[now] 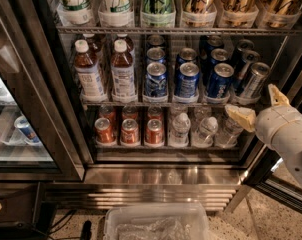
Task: Pick redbull can from middle shelf of fridge
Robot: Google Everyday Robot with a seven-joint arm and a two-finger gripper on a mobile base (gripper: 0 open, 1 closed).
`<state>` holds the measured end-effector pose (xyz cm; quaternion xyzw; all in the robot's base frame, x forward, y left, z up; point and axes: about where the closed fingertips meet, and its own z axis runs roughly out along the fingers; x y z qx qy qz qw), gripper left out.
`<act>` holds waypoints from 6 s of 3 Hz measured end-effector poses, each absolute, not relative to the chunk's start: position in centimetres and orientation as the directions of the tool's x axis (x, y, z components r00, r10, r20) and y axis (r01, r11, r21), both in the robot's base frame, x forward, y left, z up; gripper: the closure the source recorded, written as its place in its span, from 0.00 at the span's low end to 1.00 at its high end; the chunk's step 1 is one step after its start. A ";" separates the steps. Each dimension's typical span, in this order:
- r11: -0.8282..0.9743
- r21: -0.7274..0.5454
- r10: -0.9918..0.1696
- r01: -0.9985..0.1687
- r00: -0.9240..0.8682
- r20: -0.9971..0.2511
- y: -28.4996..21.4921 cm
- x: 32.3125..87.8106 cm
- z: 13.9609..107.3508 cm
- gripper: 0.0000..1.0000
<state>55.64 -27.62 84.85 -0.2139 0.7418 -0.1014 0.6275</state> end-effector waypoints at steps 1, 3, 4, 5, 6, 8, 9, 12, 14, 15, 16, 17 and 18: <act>0.903 -0.411 -0.425 -0.125 -0.128 -0.896 -28.2 56.0 84.8 0.23; 0.939 -0.342 -0.342 -0.024 -0.143 -0.929 -29.5 57.0 84.0 0.25; 0.953 -0.304 -0.302 -0.004 -0.134 -0.944 -30.0 57.5 83.9 0.32; 0.965 -0.261 -0.258 0.007 -0.132 -0.957 -30.6 57.9 83.7 0.32; 0.973 -0.230 -0.228 0.004 -0.124 -0.966 -30.9 58.3 83.5 0.31; 0.974 -0.227 -0.227 -0.007 -0.060 -0.972 -31.4 60.1 83.7 0.30; 0.971 -0.238 -0.238 -0.012 -0.041 -0.970 -31.7 61.2 83.5 0.28; 0.971 -0.239 -0.239 -0.025 0.005 -0.971 -31.5 63.2 84.3 0.62; 0.971 -0.239 -0.239 -0.025 0.005 -0.971 -31.5 63.2 84.3 1.00; 0.971 -0.239 -0.239 -0.026 0.005 -0.971 -31.5 63.2 84.4 1.00; 0.972 -0.232 -0.232 -0.046 0.020 -0.973 -30.9 62.2 86.0 1.00; 0.969 -0.245 -0.241 -0.043 0.081 -0.967 -30.5 60.7 90.0 1.00; 0.957 -0.287 -0.280 -0.040 0.131 -0.951 -30.1 60.0 93.4 1.00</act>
Offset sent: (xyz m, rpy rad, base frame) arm 0.0130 -0.0241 -0.0093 0.0917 -0.0605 -0.2007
